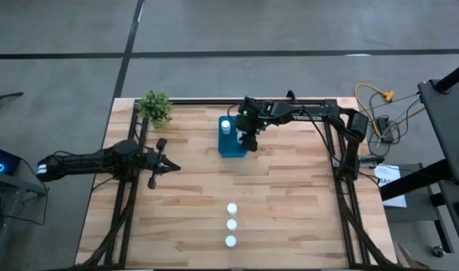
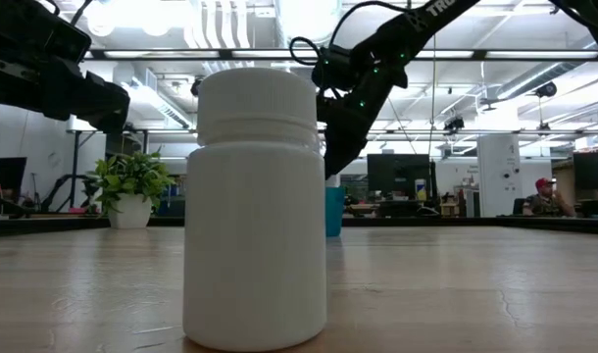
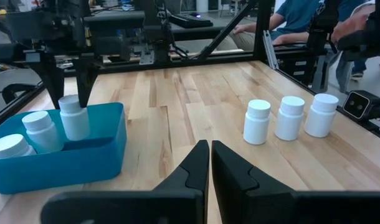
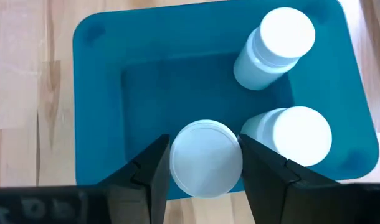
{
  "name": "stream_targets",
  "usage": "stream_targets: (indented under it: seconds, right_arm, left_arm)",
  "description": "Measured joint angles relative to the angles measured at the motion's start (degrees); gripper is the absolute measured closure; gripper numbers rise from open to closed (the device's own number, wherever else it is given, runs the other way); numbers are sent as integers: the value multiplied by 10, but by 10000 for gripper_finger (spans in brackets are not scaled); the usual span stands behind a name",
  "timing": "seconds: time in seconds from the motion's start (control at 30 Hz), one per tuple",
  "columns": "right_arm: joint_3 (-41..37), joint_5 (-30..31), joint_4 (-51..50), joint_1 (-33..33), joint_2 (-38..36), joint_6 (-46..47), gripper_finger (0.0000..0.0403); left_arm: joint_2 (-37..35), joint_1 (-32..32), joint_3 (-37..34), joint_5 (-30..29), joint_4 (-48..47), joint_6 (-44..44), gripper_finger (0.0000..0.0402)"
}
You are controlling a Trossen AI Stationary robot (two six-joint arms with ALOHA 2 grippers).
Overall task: Pick and place pill bottles into a basket
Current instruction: Put the white pill bottle into the blue bin
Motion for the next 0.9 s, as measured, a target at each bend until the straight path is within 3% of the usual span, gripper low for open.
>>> stream_targets:
  seconds: [0.13, 0.9]
  right_arm:
    - [0, -54, 4, -8, 0, -1, 255]
    - [-40, -54, 46, -39, 0, 3, 255]
  left_arm:
    - [1, 0, 0, 0, 0, 0, 402]
    - [0, 0, 0, 0, 0, 0, 402]
